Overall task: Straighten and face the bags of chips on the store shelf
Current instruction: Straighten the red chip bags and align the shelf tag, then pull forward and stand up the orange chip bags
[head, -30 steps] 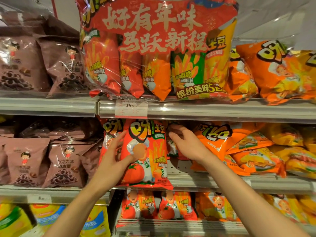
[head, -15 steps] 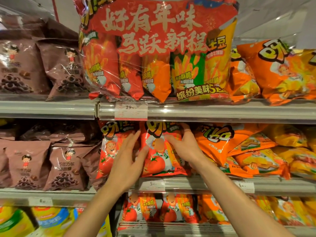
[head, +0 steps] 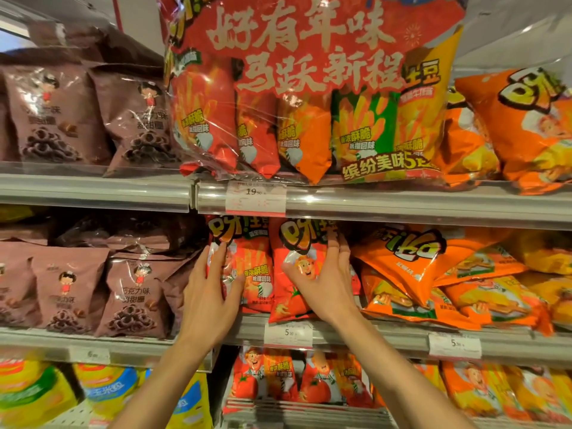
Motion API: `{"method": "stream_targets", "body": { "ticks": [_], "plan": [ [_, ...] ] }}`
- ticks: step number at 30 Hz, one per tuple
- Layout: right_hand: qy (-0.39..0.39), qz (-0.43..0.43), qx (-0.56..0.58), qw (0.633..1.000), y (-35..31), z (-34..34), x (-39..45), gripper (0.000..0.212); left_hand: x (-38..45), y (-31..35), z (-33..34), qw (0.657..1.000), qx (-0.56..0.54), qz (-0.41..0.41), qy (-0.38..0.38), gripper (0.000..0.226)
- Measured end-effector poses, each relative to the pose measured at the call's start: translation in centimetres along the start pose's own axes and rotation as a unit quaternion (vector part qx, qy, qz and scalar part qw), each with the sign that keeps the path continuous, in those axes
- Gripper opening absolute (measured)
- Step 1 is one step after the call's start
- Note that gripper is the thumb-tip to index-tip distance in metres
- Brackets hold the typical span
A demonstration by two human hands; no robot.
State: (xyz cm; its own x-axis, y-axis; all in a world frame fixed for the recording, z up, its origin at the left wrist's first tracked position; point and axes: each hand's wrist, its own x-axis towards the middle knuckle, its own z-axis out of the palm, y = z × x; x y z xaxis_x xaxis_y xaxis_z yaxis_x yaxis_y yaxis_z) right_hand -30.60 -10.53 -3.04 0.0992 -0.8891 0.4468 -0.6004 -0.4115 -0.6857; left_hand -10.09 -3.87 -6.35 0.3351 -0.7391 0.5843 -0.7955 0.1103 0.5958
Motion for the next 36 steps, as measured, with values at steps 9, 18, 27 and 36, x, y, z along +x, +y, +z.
{"method": "stream_targets", "body": {
  "ticks": [9, 18, 27, 36],
  "plan": [
    [0.013, -0.02, -0.006, 1.0, 0.9, 1.5, -0.5, 0.101, 0.1, -1.4, 0.1, 1.0, -0.001, 0.01, -0.022, 0.072],
    [0.013, -0.034, -0.013, 0.999, 0.5, -0.8, -2.7, 0.082, -0.7, -0.2, -2.2, 0.997, -0.019, 0.054, 0.059, 0.053],
    [0.006, 0.01, 0.092, 0.996, 0.1, -3.1, -9.6, 0.037, -3.9, 0.9, -3.1, 0.97, -0.23, -0.002, -0.079, 0.026],
    [0.006, 0.194, 0.135, 0.972, 8.0, -8.9, -16.9, 0.017, -10.2, 1.8, 0.5, 0.936, -0.291, -0.121, -0.158, 0.021]
  ]
}}
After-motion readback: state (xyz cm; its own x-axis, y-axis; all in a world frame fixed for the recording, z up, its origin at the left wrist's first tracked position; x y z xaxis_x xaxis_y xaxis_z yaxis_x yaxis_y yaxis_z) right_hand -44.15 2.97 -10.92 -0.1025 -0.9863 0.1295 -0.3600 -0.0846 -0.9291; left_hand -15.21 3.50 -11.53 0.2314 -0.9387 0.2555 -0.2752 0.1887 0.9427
